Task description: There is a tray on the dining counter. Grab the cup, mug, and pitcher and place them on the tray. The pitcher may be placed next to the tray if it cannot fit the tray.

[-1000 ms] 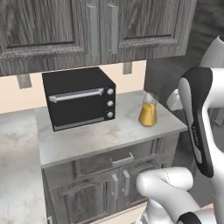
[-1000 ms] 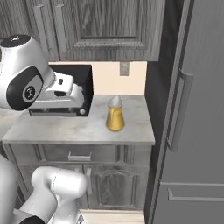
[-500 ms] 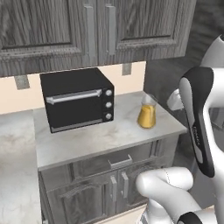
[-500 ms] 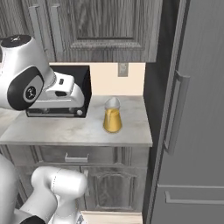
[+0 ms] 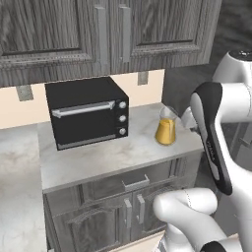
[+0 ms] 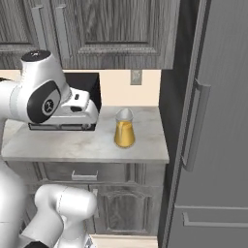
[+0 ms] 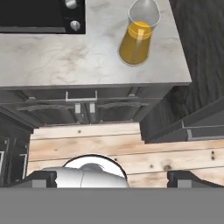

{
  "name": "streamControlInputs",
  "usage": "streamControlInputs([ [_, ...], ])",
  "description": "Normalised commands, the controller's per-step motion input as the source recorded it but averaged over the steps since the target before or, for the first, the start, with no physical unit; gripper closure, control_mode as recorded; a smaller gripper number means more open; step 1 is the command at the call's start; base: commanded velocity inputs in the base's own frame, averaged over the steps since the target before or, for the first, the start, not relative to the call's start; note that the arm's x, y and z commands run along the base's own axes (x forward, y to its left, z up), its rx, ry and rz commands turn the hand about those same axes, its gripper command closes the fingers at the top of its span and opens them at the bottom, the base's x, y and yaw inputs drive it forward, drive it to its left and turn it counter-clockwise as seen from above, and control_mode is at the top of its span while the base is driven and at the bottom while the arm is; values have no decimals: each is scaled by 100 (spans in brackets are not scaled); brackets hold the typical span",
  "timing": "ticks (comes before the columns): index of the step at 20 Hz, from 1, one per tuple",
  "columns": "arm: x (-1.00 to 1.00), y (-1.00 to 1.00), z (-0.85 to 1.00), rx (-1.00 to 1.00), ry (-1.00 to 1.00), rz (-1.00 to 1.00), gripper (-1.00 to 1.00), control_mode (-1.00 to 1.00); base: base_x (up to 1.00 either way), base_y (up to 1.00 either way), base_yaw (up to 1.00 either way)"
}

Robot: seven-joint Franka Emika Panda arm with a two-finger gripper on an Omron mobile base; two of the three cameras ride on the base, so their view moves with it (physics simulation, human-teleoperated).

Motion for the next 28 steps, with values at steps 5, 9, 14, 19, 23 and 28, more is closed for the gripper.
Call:
streamControlInputs([
  [5,26,-3,-24,0,5,0,-100,-100,0,0,0],
  [9,27,-18,-15,0,4,0,-100,-100,0,0,0],
  [14,32,-15,-31,0,0,0,-100,-100,0,0,0],
  [19,37,-3,-32,0,0,0,-100,-100,0,0,0],
  [23,40,-3,-31,0,0,0,-100,-100,0,0,0],
  [28,38,-15,-13,0,0,0,-100,-100,0,0,0],
])
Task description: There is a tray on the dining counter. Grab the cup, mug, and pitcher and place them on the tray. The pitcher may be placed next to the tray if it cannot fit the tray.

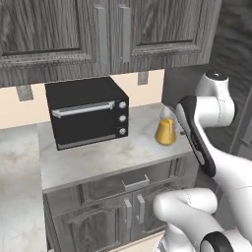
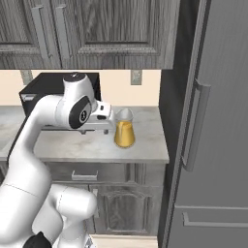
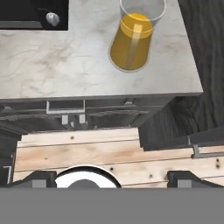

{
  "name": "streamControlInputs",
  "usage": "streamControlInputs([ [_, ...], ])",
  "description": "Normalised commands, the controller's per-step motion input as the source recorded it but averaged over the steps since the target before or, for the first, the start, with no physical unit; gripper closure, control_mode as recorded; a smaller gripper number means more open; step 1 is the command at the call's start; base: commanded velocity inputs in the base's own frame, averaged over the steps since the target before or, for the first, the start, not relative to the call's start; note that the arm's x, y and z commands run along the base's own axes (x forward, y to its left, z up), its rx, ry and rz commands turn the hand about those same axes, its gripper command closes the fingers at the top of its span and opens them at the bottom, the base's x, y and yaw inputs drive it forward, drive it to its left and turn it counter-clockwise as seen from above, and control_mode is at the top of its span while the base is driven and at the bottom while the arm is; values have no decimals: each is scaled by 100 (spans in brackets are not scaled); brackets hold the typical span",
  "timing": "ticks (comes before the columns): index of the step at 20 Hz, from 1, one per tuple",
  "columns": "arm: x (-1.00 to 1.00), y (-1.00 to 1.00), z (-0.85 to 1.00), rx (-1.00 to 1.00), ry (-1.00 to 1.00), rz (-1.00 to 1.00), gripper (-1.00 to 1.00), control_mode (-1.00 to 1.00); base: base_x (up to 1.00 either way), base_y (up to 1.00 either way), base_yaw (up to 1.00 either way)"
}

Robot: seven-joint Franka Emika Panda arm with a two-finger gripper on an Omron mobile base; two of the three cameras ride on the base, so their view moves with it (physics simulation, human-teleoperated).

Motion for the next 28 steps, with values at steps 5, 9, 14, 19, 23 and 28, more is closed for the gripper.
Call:
streamControlInputs([
  [5,36,-22,-7,0,0,0,-100,-100,0,0,0],
  [9,36,-10,-23,0,0,0,-100,-100,0,0,0],
  [14,38,0,-28,0,0,-5,-100,-100,0,0,0],
  [19,45,0,-10,3,0,-13,-100,-100,0,0,0],
  [23,38,0,-11,6,0,-15,-100,-100,0,0,0],
  [28,47,-1,-27,1,0,-5,-100,-100,0,0,0],
])
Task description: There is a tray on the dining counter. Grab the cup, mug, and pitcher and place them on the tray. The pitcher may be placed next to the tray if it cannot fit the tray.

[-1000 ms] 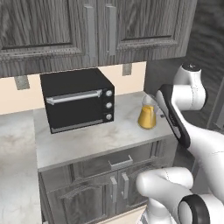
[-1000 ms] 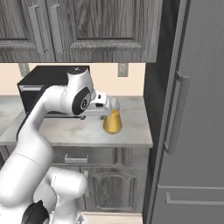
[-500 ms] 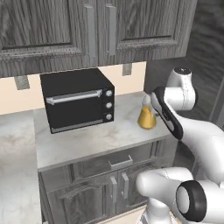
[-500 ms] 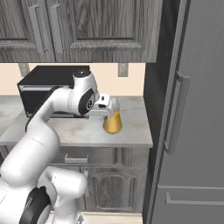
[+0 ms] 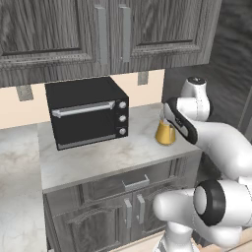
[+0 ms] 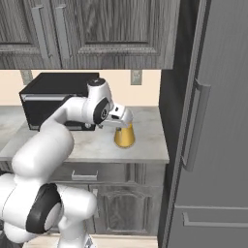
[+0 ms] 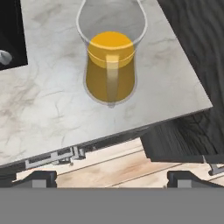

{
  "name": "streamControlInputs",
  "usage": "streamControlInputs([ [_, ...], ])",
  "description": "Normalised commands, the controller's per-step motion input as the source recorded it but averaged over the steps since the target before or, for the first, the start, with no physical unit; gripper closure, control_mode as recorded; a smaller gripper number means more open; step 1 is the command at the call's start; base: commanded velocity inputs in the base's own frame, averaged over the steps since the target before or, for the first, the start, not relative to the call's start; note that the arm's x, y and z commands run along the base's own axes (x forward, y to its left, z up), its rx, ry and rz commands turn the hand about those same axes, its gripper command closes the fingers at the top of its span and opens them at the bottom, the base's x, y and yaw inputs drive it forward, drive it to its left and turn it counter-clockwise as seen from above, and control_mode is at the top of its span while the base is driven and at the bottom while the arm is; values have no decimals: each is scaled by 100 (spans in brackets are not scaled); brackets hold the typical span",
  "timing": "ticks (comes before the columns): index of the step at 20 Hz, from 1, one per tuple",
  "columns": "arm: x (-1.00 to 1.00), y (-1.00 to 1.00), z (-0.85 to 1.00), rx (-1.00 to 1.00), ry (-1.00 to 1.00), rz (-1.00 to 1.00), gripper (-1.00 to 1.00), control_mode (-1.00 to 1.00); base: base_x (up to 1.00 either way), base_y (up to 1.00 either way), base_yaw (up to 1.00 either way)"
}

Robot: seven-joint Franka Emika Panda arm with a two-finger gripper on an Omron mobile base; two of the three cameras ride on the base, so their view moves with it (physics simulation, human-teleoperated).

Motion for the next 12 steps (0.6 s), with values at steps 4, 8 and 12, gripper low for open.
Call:
streamControlInputs([
  [4,48,-7,-22,0,0,0,-100,-100,0,0,0],
  [8,36,-12,-16,0,0,0,-100,-100,0,0,0],
  [12,22,-13,-17,0,0,4,-100,-100,0,0,0],
])
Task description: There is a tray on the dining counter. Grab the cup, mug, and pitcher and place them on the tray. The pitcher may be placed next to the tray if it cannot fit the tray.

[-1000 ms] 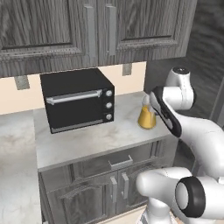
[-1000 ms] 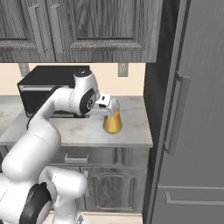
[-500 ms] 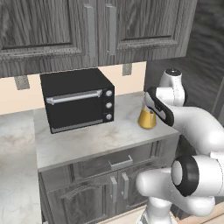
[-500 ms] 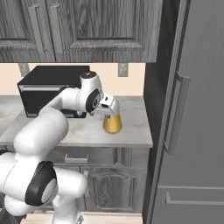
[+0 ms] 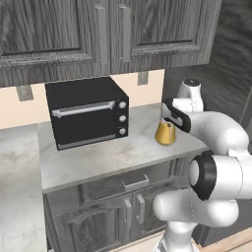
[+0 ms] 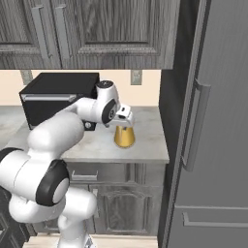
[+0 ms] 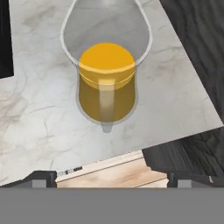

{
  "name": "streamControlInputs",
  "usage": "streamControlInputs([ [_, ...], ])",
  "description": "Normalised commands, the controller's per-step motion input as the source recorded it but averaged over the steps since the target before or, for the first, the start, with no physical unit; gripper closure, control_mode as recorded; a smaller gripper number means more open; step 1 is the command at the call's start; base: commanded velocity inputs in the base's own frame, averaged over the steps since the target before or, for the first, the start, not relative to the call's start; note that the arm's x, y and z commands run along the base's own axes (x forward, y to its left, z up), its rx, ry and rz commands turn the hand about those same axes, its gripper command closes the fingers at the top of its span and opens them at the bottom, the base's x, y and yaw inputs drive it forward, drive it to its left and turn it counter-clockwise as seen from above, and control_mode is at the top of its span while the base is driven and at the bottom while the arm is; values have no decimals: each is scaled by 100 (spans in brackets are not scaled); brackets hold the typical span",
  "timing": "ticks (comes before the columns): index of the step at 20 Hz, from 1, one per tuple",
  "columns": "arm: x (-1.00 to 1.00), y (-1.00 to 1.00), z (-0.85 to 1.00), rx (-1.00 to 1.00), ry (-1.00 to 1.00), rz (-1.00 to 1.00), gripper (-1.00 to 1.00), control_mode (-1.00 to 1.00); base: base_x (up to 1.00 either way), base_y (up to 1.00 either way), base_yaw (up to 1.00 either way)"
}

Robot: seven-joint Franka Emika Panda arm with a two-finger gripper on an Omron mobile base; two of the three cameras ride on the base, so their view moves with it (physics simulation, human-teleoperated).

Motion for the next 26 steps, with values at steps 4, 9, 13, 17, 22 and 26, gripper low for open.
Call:
streamControlInputs([
  [4,26,-3,-22,0,0,1,-100,-100,0,0,0],
  [9,30,0,-16,0,0,0,-100,-100,0,0,0],
  [13,24,0,-6,0,0,0,-100,-100,0,0,0],
  [17,25,0,-9,0,0,0,-100,-100,0,0,0],
  [22,22,0,-10,0,2,0,-100,-100,0,0,0],
  [26,12,0,-11,0,1,0,-100,-100,0,0,0],
])
